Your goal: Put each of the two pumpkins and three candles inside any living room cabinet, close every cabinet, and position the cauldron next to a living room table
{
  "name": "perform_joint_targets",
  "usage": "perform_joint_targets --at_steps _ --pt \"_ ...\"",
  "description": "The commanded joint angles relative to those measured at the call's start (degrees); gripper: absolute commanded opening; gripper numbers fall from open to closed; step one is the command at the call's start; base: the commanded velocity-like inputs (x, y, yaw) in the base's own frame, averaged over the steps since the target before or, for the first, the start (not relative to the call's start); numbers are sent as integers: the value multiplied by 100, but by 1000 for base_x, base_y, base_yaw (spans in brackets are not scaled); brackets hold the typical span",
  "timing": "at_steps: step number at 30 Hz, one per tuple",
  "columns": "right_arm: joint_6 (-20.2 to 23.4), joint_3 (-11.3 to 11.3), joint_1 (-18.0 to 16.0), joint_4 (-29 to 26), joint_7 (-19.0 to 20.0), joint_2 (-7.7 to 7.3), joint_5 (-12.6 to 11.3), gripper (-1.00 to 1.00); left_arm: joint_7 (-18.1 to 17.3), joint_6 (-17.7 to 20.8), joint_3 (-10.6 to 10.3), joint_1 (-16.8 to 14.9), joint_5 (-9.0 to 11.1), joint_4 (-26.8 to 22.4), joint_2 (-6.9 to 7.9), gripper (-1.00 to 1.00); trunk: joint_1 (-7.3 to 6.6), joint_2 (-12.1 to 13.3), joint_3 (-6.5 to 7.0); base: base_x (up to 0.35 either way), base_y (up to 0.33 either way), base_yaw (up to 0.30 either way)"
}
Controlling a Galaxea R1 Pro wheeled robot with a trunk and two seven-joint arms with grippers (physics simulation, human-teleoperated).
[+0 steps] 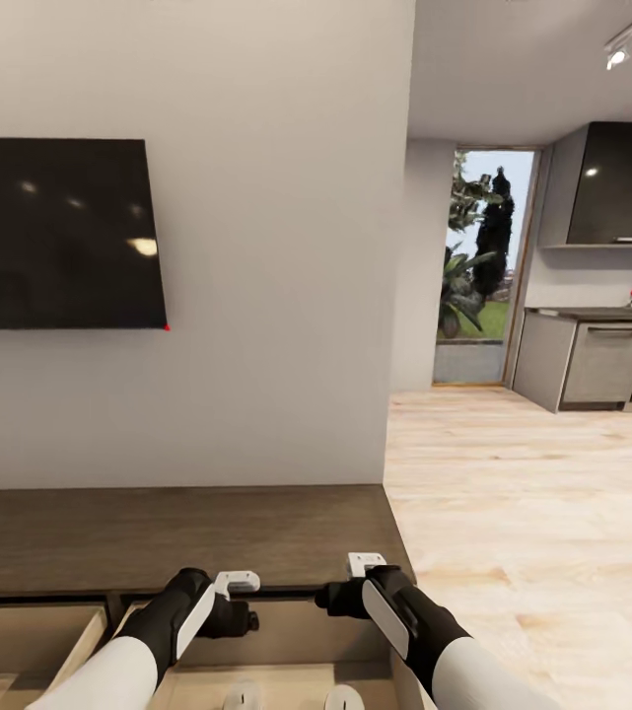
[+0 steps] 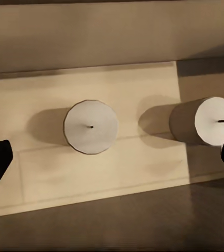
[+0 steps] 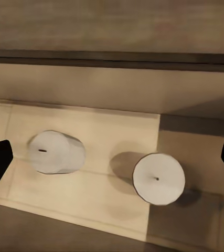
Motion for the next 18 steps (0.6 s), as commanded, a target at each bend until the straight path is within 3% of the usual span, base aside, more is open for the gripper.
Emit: perform_joint_targets --at_steps 1,7,18 --pt "17 33 -4 -9 -53 -4 -59 100 17 28 -36 -2 52 10 5 100 -24 38 12 0 0 0" --pt "294 30 -4 -12 -46 -54 -58 100 17 33 -36 -2 52 128 5 100 -155 279 119 0 0 0" --pt "358 29 -4 -17 -44 -82 -59 100 17 31 -36 -2 57 146 5 100 -397 720 317 0 0 0"
